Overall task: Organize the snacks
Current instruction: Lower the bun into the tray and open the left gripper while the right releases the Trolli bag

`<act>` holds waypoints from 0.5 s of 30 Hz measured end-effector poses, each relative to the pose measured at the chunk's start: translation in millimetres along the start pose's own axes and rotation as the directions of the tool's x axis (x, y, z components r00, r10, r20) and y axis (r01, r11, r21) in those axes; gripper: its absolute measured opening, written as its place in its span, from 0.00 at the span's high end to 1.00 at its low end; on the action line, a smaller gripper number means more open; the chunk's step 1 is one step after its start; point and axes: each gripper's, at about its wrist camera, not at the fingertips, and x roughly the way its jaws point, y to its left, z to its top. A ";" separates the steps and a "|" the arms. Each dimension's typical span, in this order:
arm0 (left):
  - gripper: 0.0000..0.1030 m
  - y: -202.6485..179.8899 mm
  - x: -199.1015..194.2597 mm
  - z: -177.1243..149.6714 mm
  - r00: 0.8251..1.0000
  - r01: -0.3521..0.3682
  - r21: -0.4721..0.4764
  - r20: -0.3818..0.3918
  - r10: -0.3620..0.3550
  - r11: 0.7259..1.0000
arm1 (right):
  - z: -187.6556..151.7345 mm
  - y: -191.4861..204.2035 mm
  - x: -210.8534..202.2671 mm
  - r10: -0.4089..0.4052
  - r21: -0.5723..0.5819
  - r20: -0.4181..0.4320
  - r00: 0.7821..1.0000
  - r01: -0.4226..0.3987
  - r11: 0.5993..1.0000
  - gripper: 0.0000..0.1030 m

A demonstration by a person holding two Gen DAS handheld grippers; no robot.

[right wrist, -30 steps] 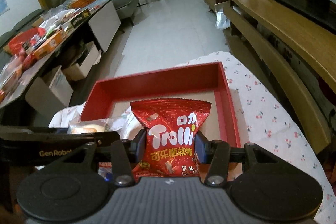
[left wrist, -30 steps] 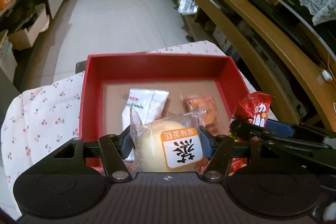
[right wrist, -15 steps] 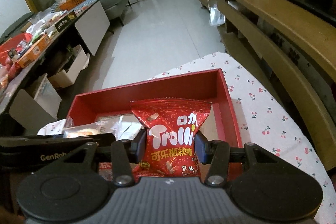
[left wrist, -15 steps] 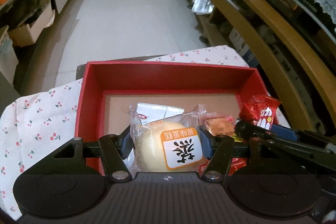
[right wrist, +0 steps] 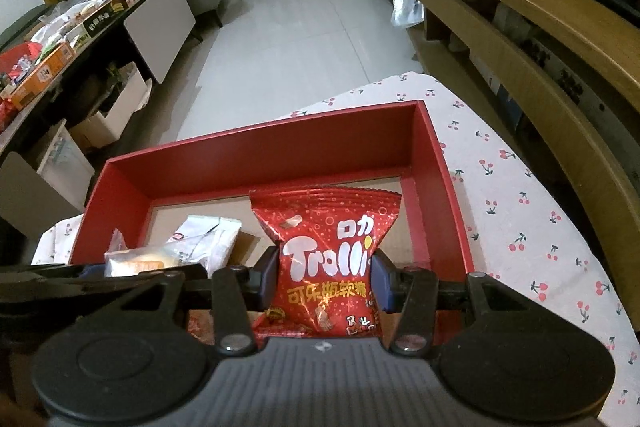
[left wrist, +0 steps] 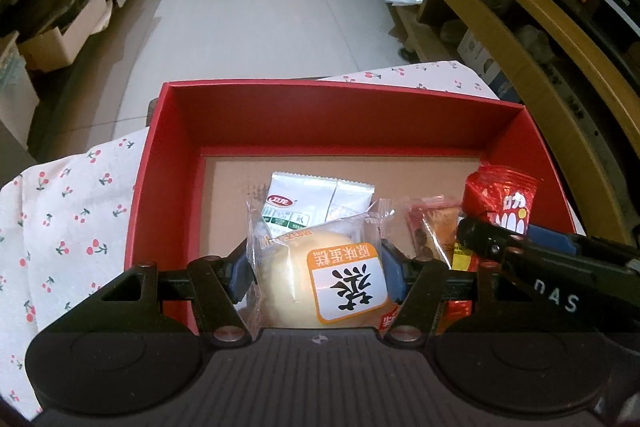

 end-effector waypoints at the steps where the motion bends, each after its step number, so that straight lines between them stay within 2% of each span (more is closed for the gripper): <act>1: 0.32 -0.5 -0.2 -0.5 1.000 -0.001 0.002 0.000 0.001 1.000 | 0.0 0.0 1.1 -0.006 0.000 -0.001 1.000 0.006 1.000 0.53; 15: 0.25 -4.8 -0.1 -0.5 0.999 -0.034 0.021 0.008 0.034 0.999 | 0.0 -0.5 5.1 -0.034 -0.011 -0.001 0.999 0.034 0.999 0.49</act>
